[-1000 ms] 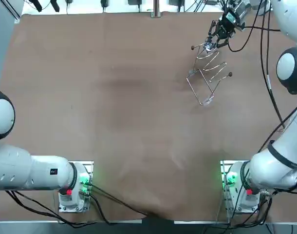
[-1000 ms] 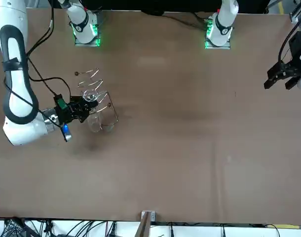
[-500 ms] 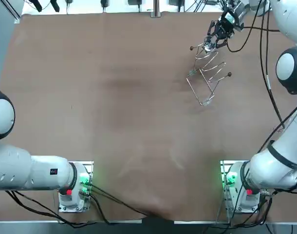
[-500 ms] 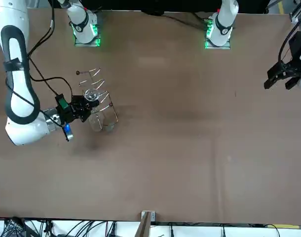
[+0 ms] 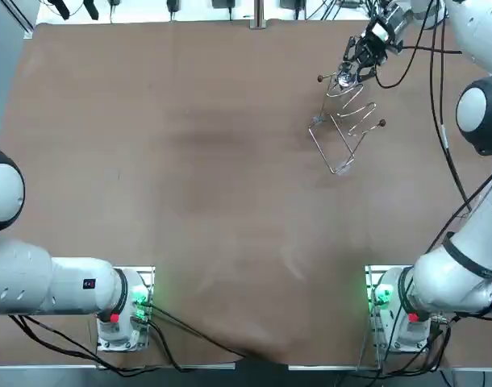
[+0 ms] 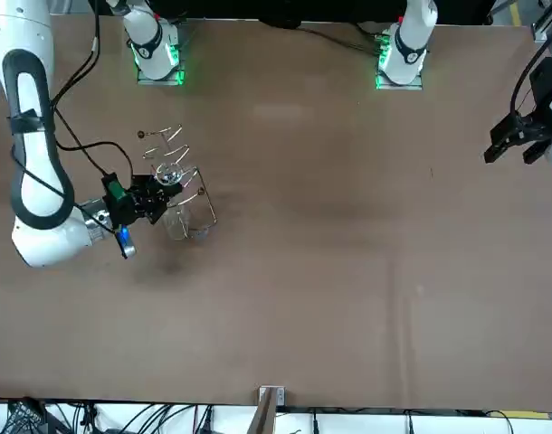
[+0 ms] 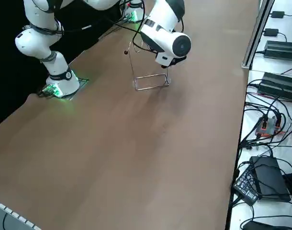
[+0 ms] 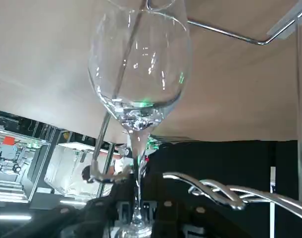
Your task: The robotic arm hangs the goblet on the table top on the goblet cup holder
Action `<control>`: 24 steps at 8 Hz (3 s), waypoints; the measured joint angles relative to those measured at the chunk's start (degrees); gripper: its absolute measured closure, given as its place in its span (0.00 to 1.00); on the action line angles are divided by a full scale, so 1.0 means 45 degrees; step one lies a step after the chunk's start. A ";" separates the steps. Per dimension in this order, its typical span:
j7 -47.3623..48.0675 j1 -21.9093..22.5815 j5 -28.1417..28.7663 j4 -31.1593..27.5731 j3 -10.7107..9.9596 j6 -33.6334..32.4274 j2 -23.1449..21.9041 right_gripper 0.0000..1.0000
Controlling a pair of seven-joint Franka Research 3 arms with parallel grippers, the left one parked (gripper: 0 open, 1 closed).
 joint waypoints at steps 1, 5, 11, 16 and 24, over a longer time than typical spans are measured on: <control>-0.0001 -0.0005 0.0000 0.0000 -0.0001 -0.0011 0.0031 0.83; -0.0025 -0.0096 -0.0037 0.0090 -0.0024 -0.0011 0.0029 0.52; -0.0360 -0.0734 -0.0790 0.0826 -0.0089 -0.0915 -0.0038 0.00; -0.0450 -0.1092 -0.1459 0.2164 -0.0119 -0.1056 -0.0077 0.00; -0.5310 -0.1302 -0.7979 0.5203 -0.0117 0.1818 -0.0293 0.00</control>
